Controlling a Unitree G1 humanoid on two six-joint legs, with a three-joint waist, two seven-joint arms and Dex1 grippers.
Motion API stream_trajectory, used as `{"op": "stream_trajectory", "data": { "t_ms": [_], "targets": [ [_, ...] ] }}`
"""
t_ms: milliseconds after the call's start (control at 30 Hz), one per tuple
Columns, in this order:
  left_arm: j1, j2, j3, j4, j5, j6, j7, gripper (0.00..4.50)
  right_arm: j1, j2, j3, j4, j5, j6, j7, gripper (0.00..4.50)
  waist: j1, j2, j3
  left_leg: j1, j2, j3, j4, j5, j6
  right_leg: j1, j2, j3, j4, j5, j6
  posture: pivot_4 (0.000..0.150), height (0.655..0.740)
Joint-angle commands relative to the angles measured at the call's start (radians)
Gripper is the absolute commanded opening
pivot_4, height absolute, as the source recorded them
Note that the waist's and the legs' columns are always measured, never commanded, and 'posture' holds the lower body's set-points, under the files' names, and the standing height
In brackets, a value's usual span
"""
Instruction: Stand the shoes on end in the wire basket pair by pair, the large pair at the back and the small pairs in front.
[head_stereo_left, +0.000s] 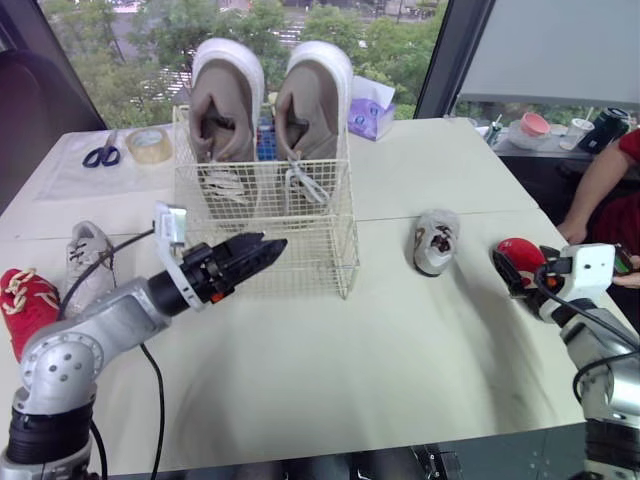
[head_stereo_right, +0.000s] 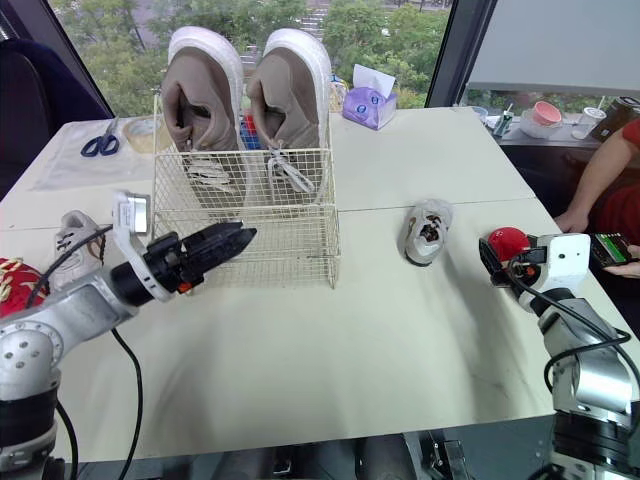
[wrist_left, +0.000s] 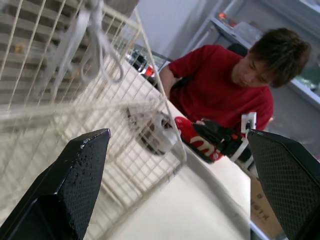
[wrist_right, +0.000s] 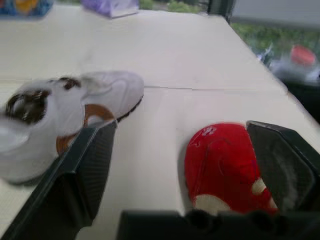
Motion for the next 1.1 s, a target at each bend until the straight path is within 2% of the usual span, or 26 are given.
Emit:
{"op": "stream_trajectory", "data": {
  "t_ms": [33, 233, 367, 500, 567, 733, 900, 1100],
  "targets": [
    [0.003, -0.018, -0.009, -0.046, -0.023, -0.013, 0.012, 4.5, 0.004, -0.039, -0.007, -0.088, -0.056, -0.046, -0.018, 4.45, -0.001, 0.0, 0.0, 0.0, 0.0, 0.0, 0.0, 0.0, 0.0, 0.0, 0.0, 0.0, 0.0, 0.0, 0.0, 0.15, 0.74],
    [0.027, -0.054, -0.035, -0.062, -0.032, -0.013, 0.03, 4.5, 0.003, -0.064, -0.029, -0.134, -0.052, -0.021, -0.013, 4.45, -0.001, 0.0, 0.0, 0.0, 0.0, 0.0, 0.0, 0.0, 0.0, 0.0, 0.0, 0.0, 0.0, 0.0, 0.0, 0.15, 0.74],
    [0.045, -0.064, -0.042, -0.08, -0.05, -0.016, 0.052, 4.5, -0.117, -0.033, -0.092, -0.185, 0.087, 0.152, -0.089, 4.45, -0.004, 0.0, 0.0, 0.0, 0.0, 0.0, 0.0, 0.0, 0.0, 0.0, 0.0, 0.0, 0.0, 0.0, -0.001, 0.15, 0.74],
    [0.049, -0.064, -0.045, -0.088, -0.055, -0.017, 0.061, 4.5, -0.177, -0.055, -0.091, -0.214, 0.165, 0.287, -0.079, 4.45, 0.0, 0.0, 0.0, 0.0, 0.0, -0.001, 0.0, 0.0, 0.0, 0.0, 0.001, 0.0, 0.0, 0.0, -0.001, 0.15, 0.74],
    [0.048, -0.057, -0.04, -0.088, -0.056, -0.015, 0.057, 4.5, -0.132, -0.043, -0.032, -0.265, 0.16, 0.335, -0.078, 4.45, 0.004, -0.001, 0.0, 0.0, 0.0, -0.002, 0.0, 0.0, 0.0, 0.0, 0.001, -0.001, 0.0, 0.0, -0.002, 0.15, 0.74],
    [0.047, -0.027, -0.026, -0.087, -0.042, -0.017, 0.04, 4.5, -0.037, 0.094, 0.106, -0.384, 0.125, 0.333, -0.146, 4.45, -0.002, -0.001, -0.001, -0.001, 0.0, -0.001, -0.001, -0.001, 0.002, 0.0, 0.0, -0.001, -0.001, 0.0, -0.003, 0.15, 0.74],
    [0.018, -0.005, -0.027, -0.072, -0.021, -0.02, 0.03, 4.5, -0.077, 0.251, 0.212, -0.306, 0.032, 0.285, -0.272, 4.45, -0.003, -0.001, 0.0, 0.0, 0.0, -0.001, 0.0, -0.001, 0.001, -0.001, 0.0, -0.001, -0.001, -0.001, -0.002, 0.15, 0.74],
    [-0.001, 0.012, -0.033, -0.074, -0.003, -0.016, 0.025, 4.5, -0.172, 0.363, 0.298, -0.082, -0.092, 0.18, -0.361, 4.45, -0.004, 0.0, 0.0, -0.001, 0.0, 0.0, -0.001, -0.001, 0.001, -0.001, 0.0, -0.001, -0.001, 0.0, -0.003, 0.15, 0.74]
  ]
}}
